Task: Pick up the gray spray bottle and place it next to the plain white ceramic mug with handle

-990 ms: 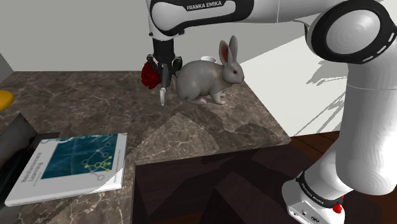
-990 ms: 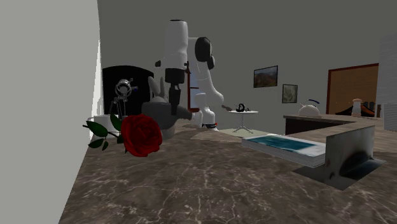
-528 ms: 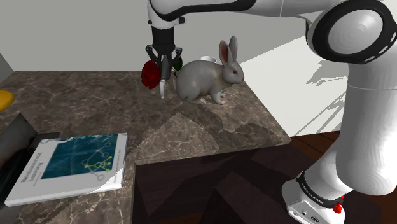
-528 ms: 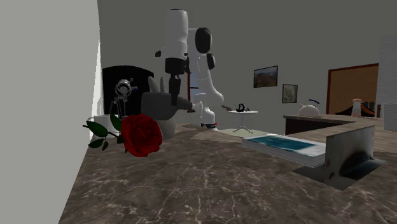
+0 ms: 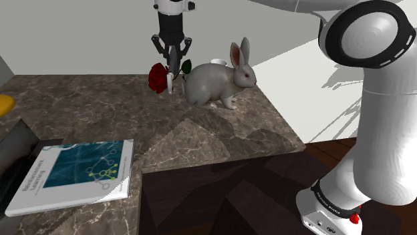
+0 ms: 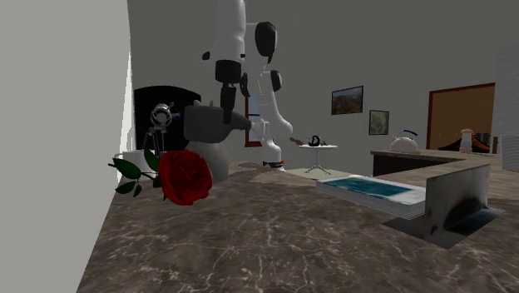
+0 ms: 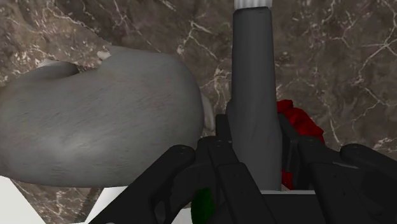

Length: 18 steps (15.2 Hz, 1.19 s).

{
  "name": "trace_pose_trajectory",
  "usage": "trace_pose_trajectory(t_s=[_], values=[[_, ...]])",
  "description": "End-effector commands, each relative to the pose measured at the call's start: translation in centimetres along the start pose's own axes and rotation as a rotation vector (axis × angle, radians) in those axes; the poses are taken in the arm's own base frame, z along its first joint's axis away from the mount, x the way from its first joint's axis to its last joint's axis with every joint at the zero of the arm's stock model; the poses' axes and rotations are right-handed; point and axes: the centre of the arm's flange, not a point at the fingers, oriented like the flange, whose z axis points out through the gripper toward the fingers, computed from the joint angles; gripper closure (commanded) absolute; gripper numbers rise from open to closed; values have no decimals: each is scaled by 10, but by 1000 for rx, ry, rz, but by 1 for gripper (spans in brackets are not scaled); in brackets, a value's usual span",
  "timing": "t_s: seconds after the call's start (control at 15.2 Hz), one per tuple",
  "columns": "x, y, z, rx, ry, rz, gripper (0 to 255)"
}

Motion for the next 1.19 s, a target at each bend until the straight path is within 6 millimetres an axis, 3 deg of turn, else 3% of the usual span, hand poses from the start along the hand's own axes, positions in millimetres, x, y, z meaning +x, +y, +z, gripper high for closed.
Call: trace_pose_trajectory(t_s=[0.0,0.46,1.12], values=[[0,0,-11,0,0,0,255],[2,1,-44,0,0,0,255],[66,117,-39,0,0,0,255]])
